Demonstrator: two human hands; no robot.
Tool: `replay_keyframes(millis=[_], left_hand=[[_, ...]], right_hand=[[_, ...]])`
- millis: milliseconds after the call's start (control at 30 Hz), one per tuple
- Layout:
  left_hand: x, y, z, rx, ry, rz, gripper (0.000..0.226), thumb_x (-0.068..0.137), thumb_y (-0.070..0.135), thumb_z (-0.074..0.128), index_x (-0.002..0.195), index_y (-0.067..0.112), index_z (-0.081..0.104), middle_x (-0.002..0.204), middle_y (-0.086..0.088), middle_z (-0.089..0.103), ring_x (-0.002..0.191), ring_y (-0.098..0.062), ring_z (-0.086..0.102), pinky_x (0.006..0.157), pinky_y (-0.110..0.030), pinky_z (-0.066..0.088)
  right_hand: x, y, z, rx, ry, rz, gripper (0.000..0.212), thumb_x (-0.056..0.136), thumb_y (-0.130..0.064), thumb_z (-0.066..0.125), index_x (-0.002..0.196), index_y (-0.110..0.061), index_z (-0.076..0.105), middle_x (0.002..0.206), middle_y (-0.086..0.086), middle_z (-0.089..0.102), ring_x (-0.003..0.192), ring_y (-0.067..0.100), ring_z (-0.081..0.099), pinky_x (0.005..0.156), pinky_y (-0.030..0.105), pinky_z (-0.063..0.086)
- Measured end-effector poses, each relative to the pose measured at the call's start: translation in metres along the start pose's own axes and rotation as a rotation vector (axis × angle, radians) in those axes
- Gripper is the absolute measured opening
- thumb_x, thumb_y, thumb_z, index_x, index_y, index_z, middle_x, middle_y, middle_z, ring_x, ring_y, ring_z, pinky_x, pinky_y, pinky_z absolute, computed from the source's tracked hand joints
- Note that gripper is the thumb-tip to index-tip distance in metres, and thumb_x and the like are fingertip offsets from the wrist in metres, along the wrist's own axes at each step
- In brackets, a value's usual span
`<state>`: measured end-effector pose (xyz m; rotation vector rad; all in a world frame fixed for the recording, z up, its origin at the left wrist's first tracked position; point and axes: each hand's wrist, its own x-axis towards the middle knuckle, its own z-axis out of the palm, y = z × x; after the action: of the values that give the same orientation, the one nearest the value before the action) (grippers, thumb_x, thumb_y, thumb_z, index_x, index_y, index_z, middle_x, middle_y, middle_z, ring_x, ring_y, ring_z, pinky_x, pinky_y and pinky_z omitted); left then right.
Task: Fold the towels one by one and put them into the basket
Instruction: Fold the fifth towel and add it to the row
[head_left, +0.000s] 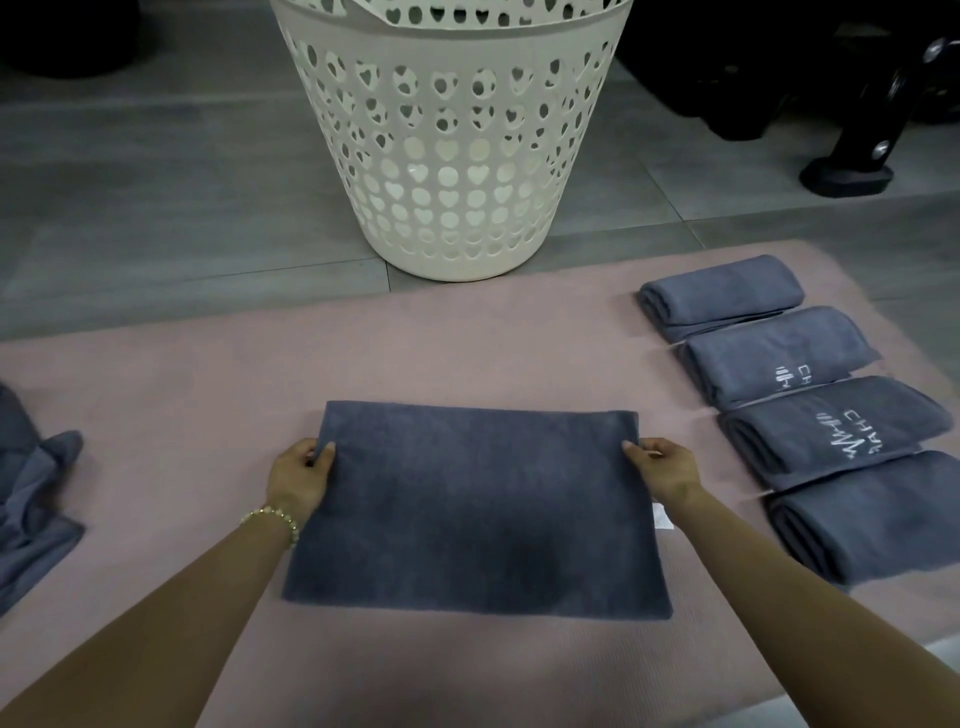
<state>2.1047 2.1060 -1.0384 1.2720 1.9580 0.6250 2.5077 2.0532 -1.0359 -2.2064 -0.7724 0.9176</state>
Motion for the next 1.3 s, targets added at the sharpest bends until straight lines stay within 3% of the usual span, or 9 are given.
replay_keyframes(millis=[100, 367, 533, 767, 933, 1033, 1100, 1200, 1300], left_hand=[[-0.007, 0.0, -0.004, -0.071, -0.042, -0.109, 0.029, 0.092, 0.025, 0.06, 0.1, -0.003, 0.063, 0.097, -0.017, 0.064, 0.09, -0.03, 0.058, 0.083, -0.034, 0.045], [-0.059, -0.027, -0.027, 0.11, -0.392, -0.16, 0.03, 0.088, 0.045, 0.06, 0.085, 0.016, 0.065, 0.085, -0.002, 0.068, 0.075, -0.014, 0.061, 0.066, -0.025, 0.044], [-0.073, -0.045, -0.034, 0.074, -0.387, -0.011, 0.008, 0.089, 0.022, 0.063, 0.086, 0.015, 0.067, 0.077, 0.011, 0.069, 0.079, -0.015, 0.065, 0.058, -0.007, 0.046], [-0.079, -0.052, -0.025, 0.088, -0.126, -0.033, 0.017, 0.083, 0.015, 0.071, 0.086, 0.0, 0.064, 0.081, -0.013, 0.067, 0.074, -0.027, 0.062, 0.051, -0.011, 0.041], [-0.088, -0.047, -0.023, 0.173, -0.118, -0.036, 0.035, 0.081, 0.027, 0.072, 0.099, 0.003, 0.053, 0.085, -0.009, 0.061, 0.083, -0.031, 0.06, 0.063, -0.031, 0.038], [-0.086, -0.043, -0.024, 0.339, -0.228, -0.052, 0.052, 0.08, 0.039, 0.07, 0.113, 0.006, 0.047, 0.101, -0.009, 0.061, 0.096, -0.032, 0.059, 0.074, -0.033, 0.044], [-0.083, -0.043, -0.022, 0.36, -0.26, -0.113, 0.067, 0.075, 0.045, 0.073, 0.12, 0.005, 0.043, 0.111, -0.011, 0.059, 0.105, -0.035, 0.056, 0.083, -0.035, 0.047], [-0.081, -0.036, -0.02, 0.106, -0.288, -0.263, 0.074, 0.07, 0.05, 0.075, 0.12, 0.001, 0.052, 0.113, -0.014, 0.063, 0.098, -0.031, 0.059, 0.085, -0.037, 0.049], [-0.077, -0.014, -0.028, -0.12, -0.352, -0.287, 0.044, 0.085, 0.027, 0.068, 0.118, -0.001, 0.059, 0.113, -0.017, 0.065, 0.091, -0.027, 0.062, 0.077, -0.031, 0.049]], right_hand=[[-0.004, 0.008, -0.003, -0.147, -0.062, 0.058, 0.029, 0.084, -0.021, 0.07, 0.092, 0.007, 0.065, 0.087, 0.01, 0.06, 0.083, 0.025, 0.053, 0.082, 0.035, 0.046], [-0.083, 0.039, -0.029, -0.184, -0.4, 0.201, 0.048, 0.08, -0.032, 0.073, 0.116, -0.001, 0.063, 0.113, 0.012, 0.066, 0.096, 0.023, 0.061, 0.083, 0.027, 0.048], [-0.1, 0.062, -0.035, -0.148, -0.309, 0.093, 0.028, 0.082, -0.022, 0.073, 0.099, 0.0, 0.069, 0.101, 0.014, 0.07, 0.081, 0.02, 0.064, 0.067, 0.021, 0.049], [-0.111, 0.072, -0.031, -0.196, -0.174, 0.028, 0.021, 0.08, -0.017, 0.075, 0.066, -0.016, 0.059, 0.071, 0.007, 0.064, 0.069, 0.026, 0.059, 0.062, 0.031, 0.05], [-0.123, 0.06, -0.017, -0.265, 0.039, -0.194, 0.049, 0.076, -0.023, 0.077, 0.115, -0.011, 0.05, 0.117, 0.007, 0.051, 0.102, 0.027, 0.055, 0.086, 0.037, 0.047], [-0.124, 0.055, -0.002, -0.515, -0.059, -0.561, 0.056, 0.086, -0.046, 0.058, 0.134, -0.019, 0.049, 0.146, 0.004, 0.039, 0.13, 0.023, 0.042, 0.109, 0.038, 0.035], [-0.126, 0.058, 0.013, -0.68, -0.269, -0.667, 0.071, 0.085, -0.071, 0.021, 0.146, -0.036, 0.026, 0.158, -0.006, 0.007, 0.145, 0.014, 0.009, 0.119, 0.034, 0.006], [-0.127, 0.072, 0.03, -0.824, -0.402, -0.677, 0.072, 0.066, -0.079, -0.024, 0.133, -0.055, -0.025, 0.149, -0.014, -0.026, 0.142, 0.013, -0.023, 0.109, 0.025, -0.027], [-0.126, 0.074, 0.032, -0.88, -0.425, -0.63, 0.072, 0.058, -0.077, -0.035, 0.126, -0.054, -0.039, 0.145, -0.013, -0.034, 0.137, 0.01, -0.03, 0.102, 0.023, -0.035]])
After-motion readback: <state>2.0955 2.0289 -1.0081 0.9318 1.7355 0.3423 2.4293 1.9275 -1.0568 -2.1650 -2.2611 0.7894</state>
